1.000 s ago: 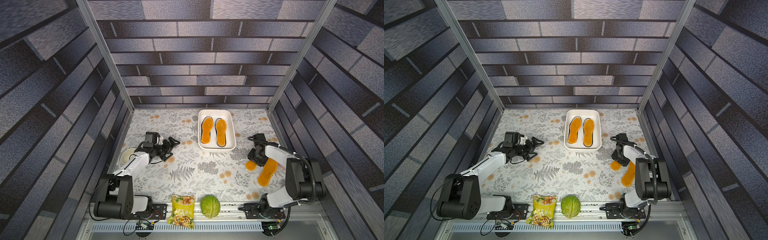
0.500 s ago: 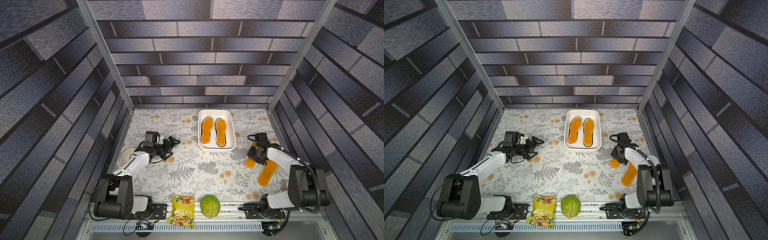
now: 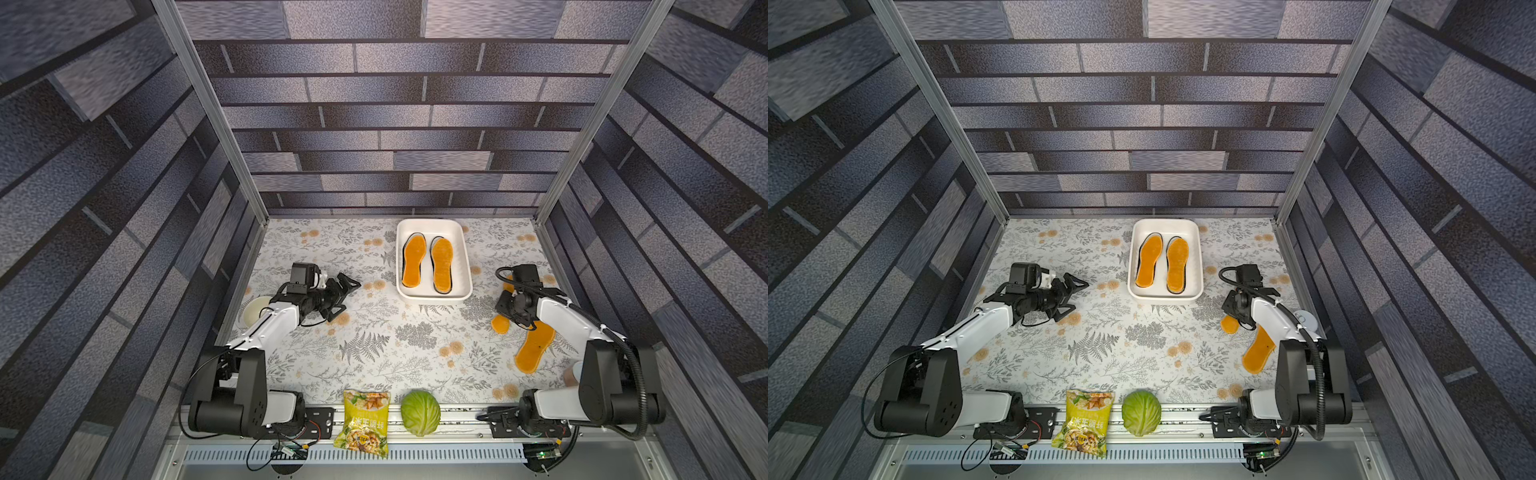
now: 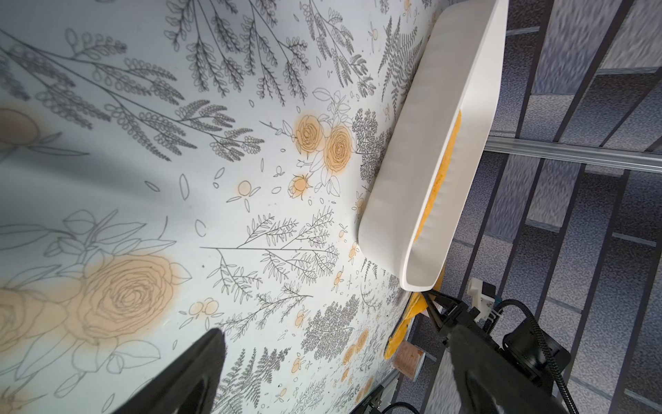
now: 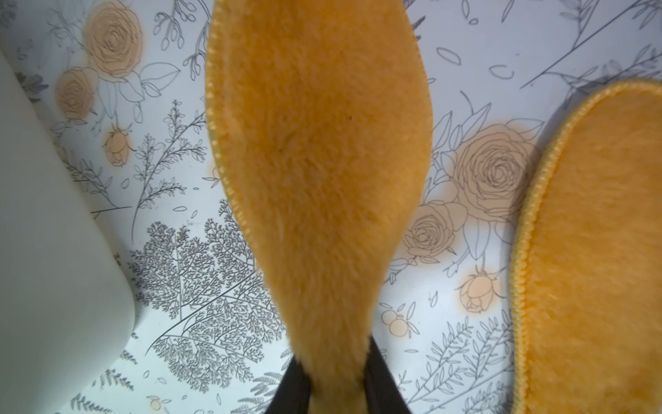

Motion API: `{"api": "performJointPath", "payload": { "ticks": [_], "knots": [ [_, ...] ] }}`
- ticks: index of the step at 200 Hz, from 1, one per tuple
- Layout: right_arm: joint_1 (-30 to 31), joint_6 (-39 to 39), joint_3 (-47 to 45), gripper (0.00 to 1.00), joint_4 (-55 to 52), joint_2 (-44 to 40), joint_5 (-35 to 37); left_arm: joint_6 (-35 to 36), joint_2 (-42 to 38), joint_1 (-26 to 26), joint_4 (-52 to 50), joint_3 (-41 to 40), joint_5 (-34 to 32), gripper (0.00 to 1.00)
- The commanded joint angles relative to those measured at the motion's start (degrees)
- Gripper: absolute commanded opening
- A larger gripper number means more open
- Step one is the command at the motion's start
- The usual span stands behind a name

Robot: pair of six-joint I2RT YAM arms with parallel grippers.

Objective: Put the insoles into the storage box
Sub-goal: Pick up the insole from the center of the board.

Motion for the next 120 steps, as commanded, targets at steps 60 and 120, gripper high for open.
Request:
{"api": "performJointPath", "payload": {
  "ticks": [60, 120],
  "knots": [
    [-0.2, -5.5, 11.7, 0.2, -9.9, -9.8, -5.3, 1.2, -0.1, 0.0, 0.2, 1.1, 0.1, 1.0],
    [1.8, -4.3, 21.5, 0.16, -9.9, -10.3, -12.4, 0.4, -0.1, -0.3, 2.5, 0.4, 0.2, 1.0]
  ]
}}
